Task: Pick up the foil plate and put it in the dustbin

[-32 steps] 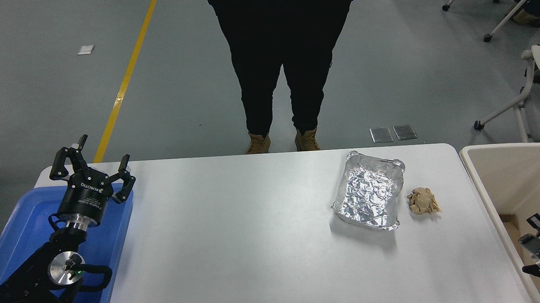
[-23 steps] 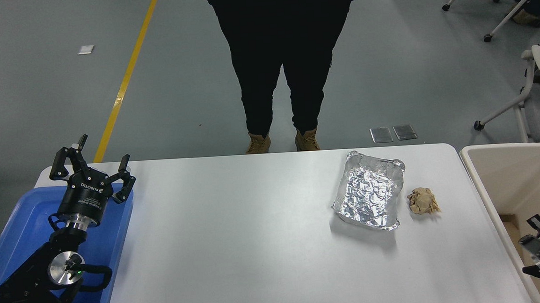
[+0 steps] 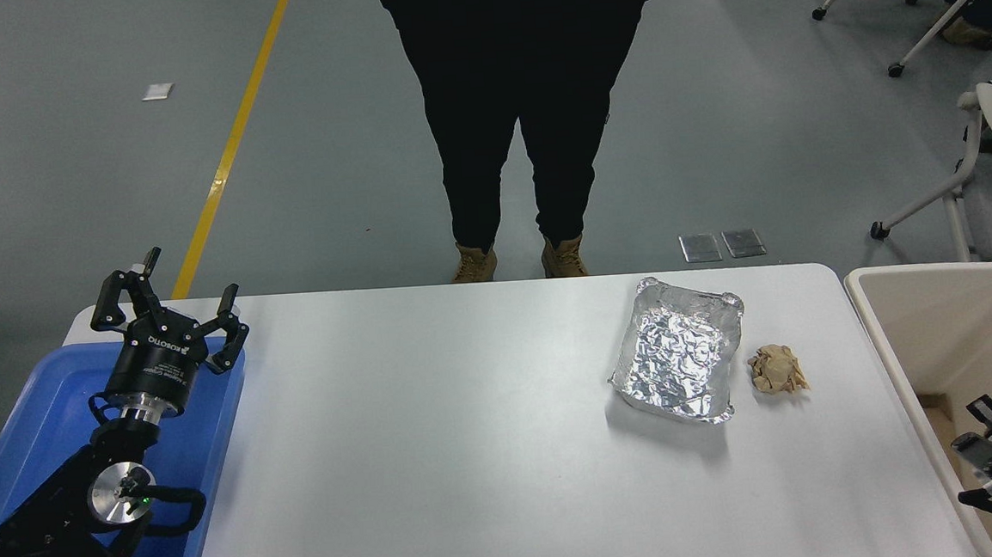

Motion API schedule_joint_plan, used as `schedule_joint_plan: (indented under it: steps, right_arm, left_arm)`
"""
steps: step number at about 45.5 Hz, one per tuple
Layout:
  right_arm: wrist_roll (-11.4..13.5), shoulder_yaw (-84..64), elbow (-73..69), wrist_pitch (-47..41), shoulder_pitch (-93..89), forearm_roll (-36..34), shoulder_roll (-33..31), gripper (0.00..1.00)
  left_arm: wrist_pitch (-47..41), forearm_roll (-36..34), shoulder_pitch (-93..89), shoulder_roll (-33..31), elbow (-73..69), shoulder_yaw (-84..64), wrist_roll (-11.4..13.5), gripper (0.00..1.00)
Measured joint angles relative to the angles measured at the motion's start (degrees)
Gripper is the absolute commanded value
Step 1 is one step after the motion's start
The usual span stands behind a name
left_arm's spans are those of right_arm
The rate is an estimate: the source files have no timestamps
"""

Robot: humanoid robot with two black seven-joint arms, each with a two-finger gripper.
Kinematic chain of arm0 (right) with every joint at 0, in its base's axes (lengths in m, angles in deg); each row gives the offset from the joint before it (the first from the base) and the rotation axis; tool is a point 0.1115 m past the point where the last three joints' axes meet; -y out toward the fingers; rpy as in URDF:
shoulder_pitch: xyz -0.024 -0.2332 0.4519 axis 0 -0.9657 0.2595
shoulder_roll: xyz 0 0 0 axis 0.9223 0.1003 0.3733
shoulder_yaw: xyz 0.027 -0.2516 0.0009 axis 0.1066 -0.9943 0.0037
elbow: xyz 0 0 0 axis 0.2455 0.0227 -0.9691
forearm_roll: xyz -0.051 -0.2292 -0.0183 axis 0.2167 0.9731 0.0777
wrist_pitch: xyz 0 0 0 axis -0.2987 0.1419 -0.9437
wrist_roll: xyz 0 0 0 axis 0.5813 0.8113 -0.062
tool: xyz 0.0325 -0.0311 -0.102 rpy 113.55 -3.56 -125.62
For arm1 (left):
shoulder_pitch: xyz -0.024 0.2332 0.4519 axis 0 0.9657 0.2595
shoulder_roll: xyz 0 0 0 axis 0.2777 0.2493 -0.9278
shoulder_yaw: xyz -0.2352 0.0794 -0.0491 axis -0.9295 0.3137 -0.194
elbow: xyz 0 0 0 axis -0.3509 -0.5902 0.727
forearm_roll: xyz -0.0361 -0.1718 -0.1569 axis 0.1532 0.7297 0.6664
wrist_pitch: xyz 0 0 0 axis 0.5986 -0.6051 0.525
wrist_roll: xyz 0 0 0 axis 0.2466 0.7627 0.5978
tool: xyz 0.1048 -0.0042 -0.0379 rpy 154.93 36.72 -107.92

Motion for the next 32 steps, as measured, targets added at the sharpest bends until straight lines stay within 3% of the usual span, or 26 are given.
schedule_joint_plan:
  steps: [32]
  right_arm:
    - [0.0, -0.1, -0.3, -0.1, 0.8, 0.0, -0.3, 0.0]
  left_arm:
    - [0.0, 0.0, 0.0, 0.0, 0.0, 0.0, 0.0, 0.98]
